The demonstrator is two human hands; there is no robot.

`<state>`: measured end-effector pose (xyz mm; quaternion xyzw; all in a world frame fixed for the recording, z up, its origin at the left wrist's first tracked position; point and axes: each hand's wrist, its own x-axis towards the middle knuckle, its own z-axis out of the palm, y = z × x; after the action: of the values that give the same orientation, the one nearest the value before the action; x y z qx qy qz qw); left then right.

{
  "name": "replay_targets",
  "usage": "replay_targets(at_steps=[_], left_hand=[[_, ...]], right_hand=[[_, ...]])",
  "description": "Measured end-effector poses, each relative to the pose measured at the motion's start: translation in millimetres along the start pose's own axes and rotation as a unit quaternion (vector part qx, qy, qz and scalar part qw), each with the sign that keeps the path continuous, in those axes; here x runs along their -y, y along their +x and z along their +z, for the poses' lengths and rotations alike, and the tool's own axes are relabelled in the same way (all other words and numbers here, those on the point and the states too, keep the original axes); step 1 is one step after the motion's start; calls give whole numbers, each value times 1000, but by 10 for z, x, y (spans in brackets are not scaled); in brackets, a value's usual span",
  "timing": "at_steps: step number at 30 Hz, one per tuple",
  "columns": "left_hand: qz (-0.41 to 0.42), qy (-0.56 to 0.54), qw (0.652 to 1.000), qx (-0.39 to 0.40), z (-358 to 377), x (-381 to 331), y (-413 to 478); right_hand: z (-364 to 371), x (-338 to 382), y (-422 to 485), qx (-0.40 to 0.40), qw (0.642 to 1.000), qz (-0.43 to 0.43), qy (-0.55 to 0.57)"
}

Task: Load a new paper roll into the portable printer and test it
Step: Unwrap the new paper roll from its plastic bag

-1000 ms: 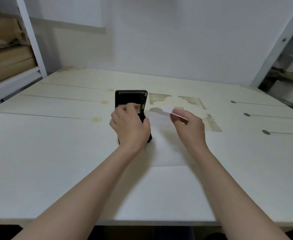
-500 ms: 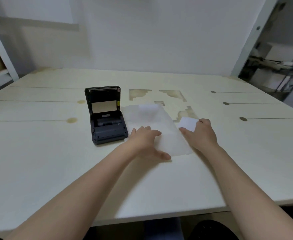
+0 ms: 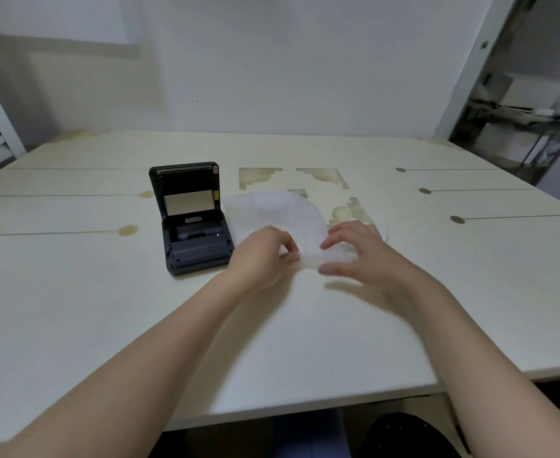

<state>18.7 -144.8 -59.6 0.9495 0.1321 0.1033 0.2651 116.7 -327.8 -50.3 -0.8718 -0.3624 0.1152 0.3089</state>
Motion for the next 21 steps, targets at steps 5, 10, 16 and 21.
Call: replay_targets(at_steps=[5, 10, 16, 21], left_hand=[[-17, -19, 1000, -17, -162, -29, -25], [59, -132, 984, -102, -208, -330, -111], [70, -129, 975, -167, -194, -449, -89], [82, -46, 975, -200, -173, -488, -53]], right_hand=[[40, 29, 5, -173, 983, -48, 26], [-11, 284, 28, -169, 982, -53, 58], [-123, 351, -8, -173, 982, -70, 20], [-86, 343, -35, -206, 976, -67, 15]])
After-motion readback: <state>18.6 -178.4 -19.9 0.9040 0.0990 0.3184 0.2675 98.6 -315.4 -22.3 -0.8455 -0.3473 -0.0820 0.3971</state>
